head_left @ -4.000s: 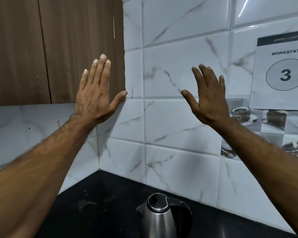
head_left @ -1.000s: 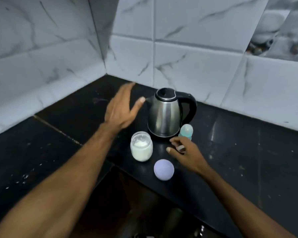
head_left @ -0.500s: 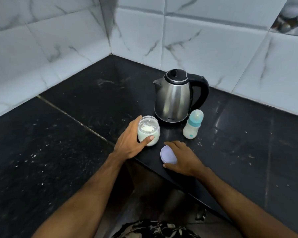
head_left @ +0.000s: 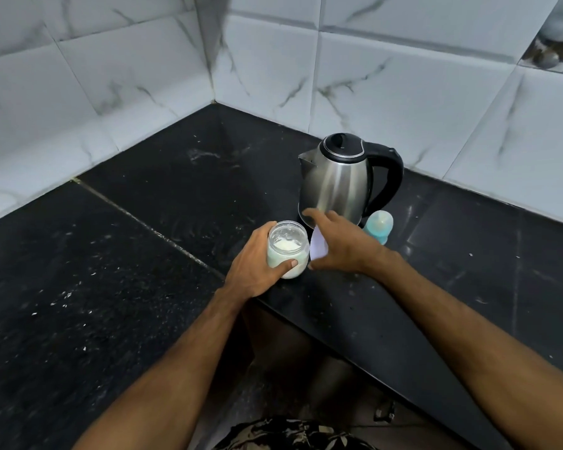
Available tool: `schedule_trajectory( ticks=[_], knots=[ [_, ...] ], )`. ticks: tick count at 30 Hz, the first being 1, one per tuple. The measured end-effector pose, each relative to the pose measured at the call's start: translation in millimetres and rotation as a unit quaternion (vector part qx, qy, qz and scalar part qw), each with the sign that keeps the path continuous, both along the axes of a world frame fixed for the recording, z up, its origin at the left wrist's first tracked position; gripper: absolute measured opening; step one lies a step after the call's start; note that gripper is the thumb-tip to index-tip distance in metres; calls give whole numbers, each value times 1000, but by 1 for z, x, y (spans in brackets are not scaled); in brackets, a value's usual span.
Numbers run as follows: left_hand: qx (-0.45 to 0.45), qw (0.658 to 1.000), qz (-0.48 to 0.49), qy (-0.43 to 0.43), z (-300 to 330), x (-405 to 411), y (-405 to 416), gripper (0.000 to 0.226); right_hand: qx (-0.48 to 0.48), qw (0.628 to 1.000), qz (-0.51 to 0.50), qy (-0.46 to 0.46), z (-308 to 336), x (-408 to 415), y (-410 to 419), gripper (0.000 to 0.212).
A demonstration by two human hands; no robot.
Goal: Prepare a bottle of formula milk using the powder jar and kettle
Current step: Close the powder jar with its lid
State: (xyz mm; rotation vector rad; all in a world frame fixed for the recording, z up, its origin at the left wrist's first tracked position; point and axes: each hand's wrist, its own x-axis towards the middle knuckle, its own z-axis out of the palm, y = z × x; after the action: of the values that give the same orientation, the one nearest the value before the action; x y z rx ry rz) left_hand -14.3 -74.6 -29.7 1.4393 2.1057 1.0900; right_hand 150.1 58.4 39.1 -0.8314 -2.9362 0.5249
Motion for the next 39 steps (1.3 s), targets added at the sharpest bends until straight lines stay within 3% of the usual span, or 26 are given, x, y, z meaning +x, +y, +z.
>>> schedule_trajectory(
  ticks=[5, 8, 15, 25, 35, 39],
  knots=[
    [2, 1000, -3, -21, -2, -1, 3, 86, 59, 998, 21, 4, 17, -21, 6, 112],
    [4, 999, -1, -38, -4, -3, 5, 87, 48, 998, 34, -18, 21, -34, 7, 112],
    [5, 996, -4, -87, -3, -4, 7, 85, 39, 993, 89, -60, 11, -61, 6, 85],
    [-10, 995, 3, -94, -7, -4, 7, 92, -9, 988, 145, -57, 11, -60, 11, 73],
    [-5, 995, 1, -98, -6, -5, 8, 93, 33, 990, 110, -87, 5, -65, 9, 75],
    [4, 995, -7, -94, -3, -5, 7, 90, 80, 989, 46, -118, 10, -61, 6, 82]
  ],
)
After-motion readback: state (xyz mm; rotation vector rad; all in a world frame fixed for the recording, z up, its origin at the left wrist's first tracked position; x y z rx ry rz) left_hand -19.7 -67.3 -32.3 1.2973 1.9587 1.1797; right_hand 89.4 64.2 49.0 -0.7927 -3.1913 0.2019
